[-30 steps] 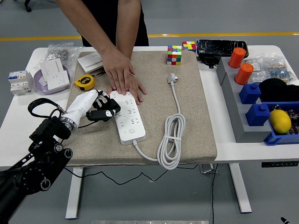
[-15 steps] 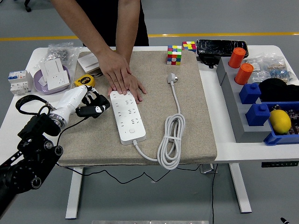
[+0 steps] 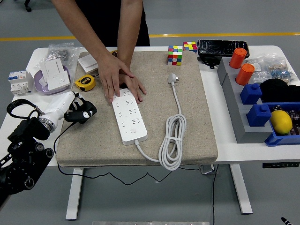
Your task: Pick up the plug,place it near the board,insert it into the board,press the button
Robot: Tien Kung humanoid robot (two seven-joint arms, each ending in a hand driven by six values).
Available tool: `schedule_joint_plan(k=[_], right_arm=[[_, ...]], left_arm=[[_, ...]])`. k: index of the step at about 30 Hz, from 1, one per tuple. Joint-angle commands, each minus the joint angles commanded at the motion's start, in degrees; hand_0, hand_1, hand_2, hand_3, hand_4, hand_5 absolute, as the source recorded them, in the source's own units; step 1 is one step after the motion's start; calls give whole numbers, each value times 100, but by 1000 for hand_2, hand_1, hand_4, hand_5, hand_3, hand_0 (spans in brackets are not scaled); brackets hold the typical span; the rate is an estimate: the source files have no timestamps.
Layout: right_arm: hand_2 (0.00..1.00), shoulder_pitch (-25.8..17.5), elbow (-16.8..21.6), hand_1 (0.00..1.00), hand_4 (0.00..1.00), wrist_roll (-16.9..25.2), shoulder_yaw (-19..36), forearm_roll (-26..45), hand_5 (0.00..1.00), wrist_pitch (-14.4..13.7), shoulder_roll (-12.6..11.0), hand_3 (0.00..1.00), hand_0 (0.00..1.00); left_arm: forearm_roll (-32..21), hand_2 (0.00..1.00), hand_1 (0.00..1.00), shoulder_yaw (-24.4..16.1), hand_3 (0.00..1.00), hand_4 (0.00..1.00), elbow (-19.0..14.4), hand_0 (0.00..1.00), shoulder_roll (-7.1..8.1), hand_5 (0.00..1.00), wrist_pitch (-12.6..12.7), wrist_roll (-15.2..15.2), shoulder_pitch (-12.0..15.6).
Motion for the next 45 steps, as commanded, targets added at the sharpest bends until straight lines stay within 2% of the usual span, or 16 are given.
schedule_joint_plan(k=[4,5,10,11,16,17,22,23,28,29,31,34,35,40,41,45], right_arm=[[865,6,0,931,998,3,-9,20,998,-2,3,874,959],[865,6,0,931,998,3,-2,16,998,-2,5,874,958],[865,0,0,931,998,0,7,8,998,0,12,874,958],[864,-1,0,931,998,2,2,12,998,0,12,874,958],[864,-2,0,931,998,0,0,11,998,2,11,874,958],[863,-2,0,931,998,0,-1,7,998,3,10,873,958],[863,-15,0,931,998,-2,-9,4,998,8,12,873,958],[864,-18,0,930,998,-4,-8,3,998,9,12,873,958],[864,-34,0,930,998,-5,-28,7,998,12,13,873,958],[864,-34,0,930,998,-5,-33,10,998,12,13,874,958],[864,-30,0,930,998,-3,-44,19,998,11,13,874,958],[864,-31,0,930,998,0,-56,24,998,11,17,874,958],[864,-34,0,931,998,-1,-54,18,998,12,20,873,958],[864,-60,0,931,998,-5,-35,-23,998,17,41,873,958],[864,-68,0,930,998,-5,-26,-32,998,16,46,873,958],[864,-87,0,930,998,-3,11,-80,998,17,59,873,958]], left_arm=[[-89,326,388,-6,315,378,-8,430,-3,291,-69,-7,20],[-157,499,598,-9,443,682,-2,524,-3,245,-114,-9,26],[-264,499,598,-41,443,682,7,524,-9,245,-200,-26,41],[-275,740,801,-45,571,824,4,704,-6,289,-207,-34,42],[-343,740,801,-85,571,824,-31,704,1,289,-243,-59,52],[-358,846,913,-104,800,998,-42,810,0,498,-251,-66,56],[-478,846,913,-164,800,998,-136,810,7,498,-293,-106,106],[-525,922,980,-171,868,998,-162,907,6,784,-303,-121,118],[-793,922,980,-186,868,998,-337,907,18,784,-376,-191,170],[-858,961,998,-200,918,998,-380,963,20,897,-385,-198,188],[-1101,961,998,-257,918,998,-511,963,13,897,-365,-227,257],[-1566,961,998,-445,918,998,-787,963,-59,897,-285,-264,436],[-1771,965,998,-526,921,998,-897,964,-99,991,-246,-290,510],[-2862,965,998,-995,921,998,-1528,964,-357,991,-79,-436,924],[-3123,960,998,-1057,918,998,-1658,940,-398,998,-47,-471,1011],[-4091,960,998,-1123,918,998,-2066,940,-481,998,12,-576,1278]])
